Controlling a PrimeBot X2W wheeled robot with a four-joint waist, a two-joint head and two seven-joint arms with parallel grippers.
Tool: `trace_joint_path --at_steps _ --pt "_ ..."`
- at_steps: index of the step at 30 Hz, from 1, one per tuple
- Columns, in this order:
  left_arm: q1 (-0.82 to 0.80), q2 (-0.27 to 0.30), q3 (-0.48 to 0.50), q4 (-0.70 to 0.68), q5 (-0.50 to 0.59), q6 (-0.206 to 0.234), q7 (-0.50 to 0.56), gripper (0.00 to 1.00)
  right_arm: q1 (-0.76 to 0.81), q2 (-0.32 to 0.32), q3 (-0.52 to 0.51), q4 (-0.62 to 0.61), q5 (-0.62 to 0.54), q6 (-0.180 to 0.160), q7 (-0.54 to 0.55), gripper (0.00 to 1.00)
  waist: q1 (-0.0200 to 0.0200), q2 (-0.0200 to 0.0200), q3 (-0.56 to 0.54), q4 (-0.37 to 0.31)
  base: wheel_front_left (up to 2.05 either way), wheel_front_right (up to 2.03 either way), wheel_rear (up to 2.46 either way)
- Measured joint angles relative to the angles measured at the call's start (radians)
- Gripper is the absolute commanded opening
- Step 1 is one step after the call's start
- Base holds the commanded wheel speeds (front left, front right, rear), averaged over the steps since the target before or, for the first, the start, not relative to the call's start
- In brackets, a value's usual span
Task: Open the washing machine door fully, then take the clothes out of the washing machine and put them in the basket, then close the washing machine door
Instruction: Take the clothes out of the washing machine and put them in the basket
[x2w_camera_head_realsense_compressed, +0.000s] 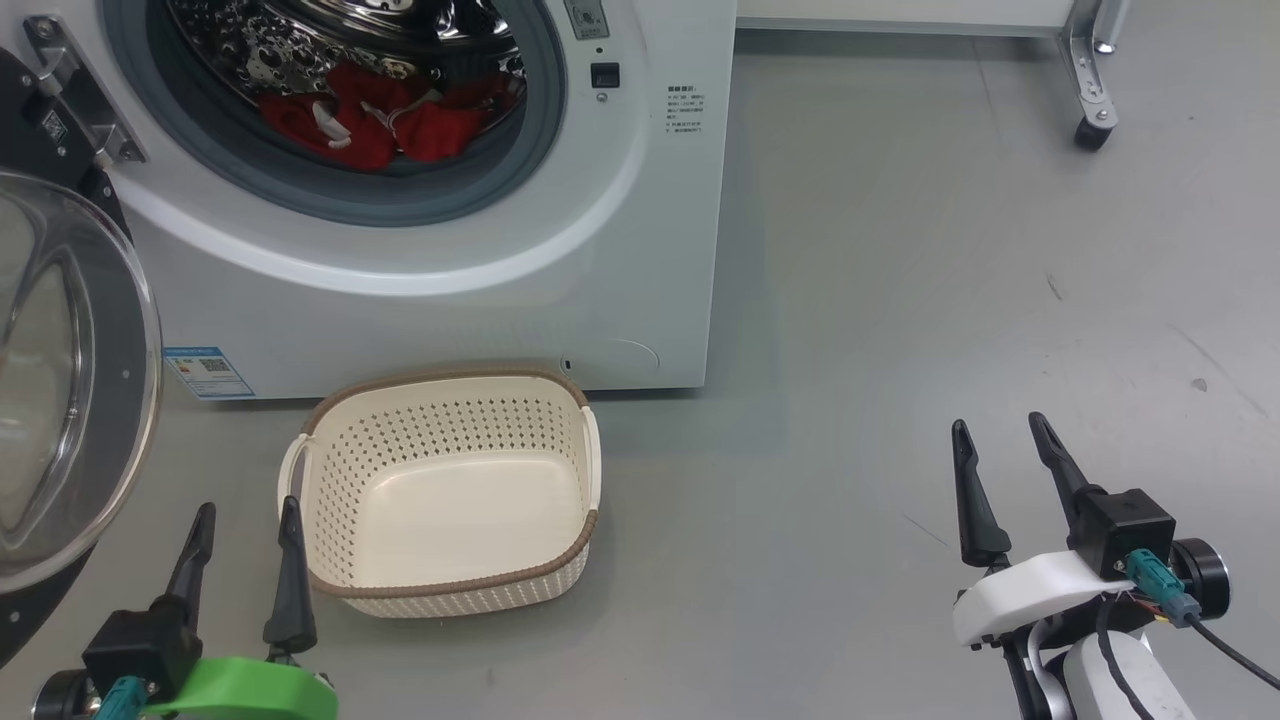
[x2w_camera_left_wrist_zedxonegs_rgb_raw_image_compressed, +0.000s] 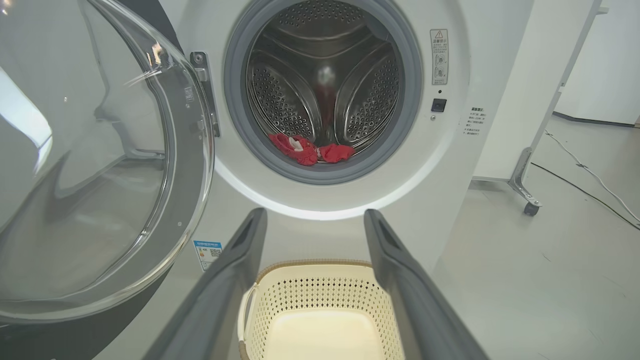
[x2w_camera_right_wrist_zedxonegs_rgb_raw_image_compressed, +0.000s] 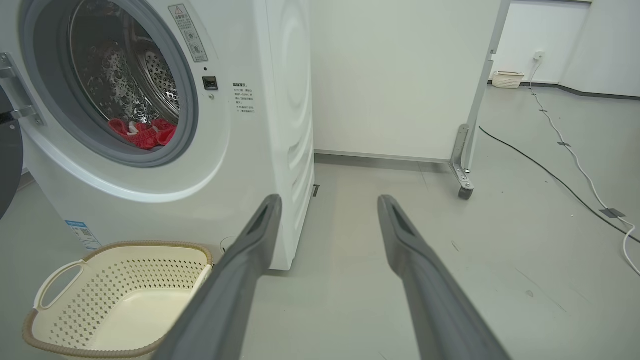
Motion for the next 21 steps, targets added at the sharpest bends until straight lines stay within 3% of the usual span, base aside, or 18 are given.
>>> trace_joint_path --at_steps 21 --pt "0.0 0.0 -0.001 -0.021 -0.013 0.017 0.0 1.0 0.0 0.002 0.003 0.002 0.0 0.009 0.0 1.0 0.0 0.0 0.019 0.005 0.97 -0.97 0.0"
